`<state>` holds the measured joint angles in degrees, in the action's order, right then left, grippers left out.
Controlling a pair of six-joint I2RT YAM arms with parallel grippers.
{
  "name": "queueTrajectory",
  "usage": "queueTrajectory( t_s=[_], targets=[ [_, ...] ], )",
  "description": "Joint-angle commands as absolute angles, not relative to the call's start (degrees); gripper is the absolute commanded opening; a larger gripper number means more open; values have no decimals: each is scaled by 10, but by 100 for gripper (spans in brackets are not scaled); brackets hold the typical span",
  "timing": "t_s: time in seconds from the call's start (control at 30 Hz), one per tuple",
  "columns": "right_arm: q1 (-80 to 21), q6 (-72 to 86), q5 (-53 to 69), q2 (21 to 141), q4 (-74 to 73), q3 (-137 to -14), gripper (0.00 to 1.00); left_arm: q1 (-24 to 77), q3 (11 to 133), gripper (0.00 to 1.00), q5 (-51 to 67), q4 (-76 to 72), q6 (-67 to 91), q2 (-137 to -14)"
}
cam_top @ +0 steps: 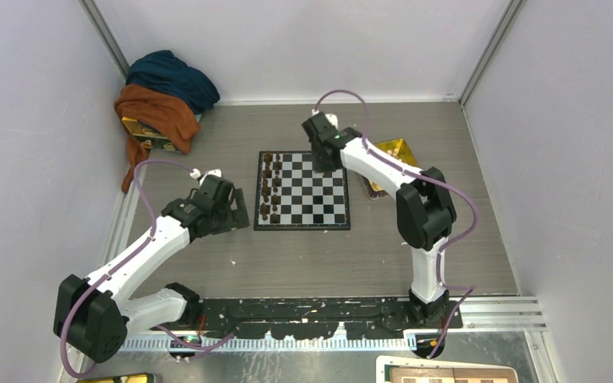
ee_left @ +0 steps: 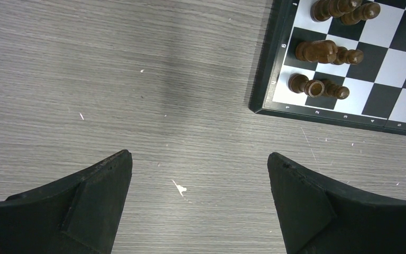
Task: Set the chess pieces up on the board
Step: Place the chess piece on the chessboard.
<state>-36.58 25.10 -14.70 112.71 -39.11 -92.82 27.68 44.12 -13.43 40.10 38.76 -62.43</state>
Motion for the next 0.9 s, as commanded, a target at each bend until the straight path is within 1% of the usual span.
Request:
queueTrajectory(
  t_s=[0.0,0.17,0.33,0.87],
  targets=[
    [-323,238,-137,1140,-395,-988,1,275,465,100,-140,389,382,-632],
    [-294,230,-118,1178,-407,-1032,1,275,473,100,-142,389,381,-645],
    [-286,227,-100,1211,-419,-1063,1,275,478,100,-142,386,381,-657],
    [-279,224,-84,1258,-428,-1097,1,275,471,100,-138,373,389,-671]
  ],
)
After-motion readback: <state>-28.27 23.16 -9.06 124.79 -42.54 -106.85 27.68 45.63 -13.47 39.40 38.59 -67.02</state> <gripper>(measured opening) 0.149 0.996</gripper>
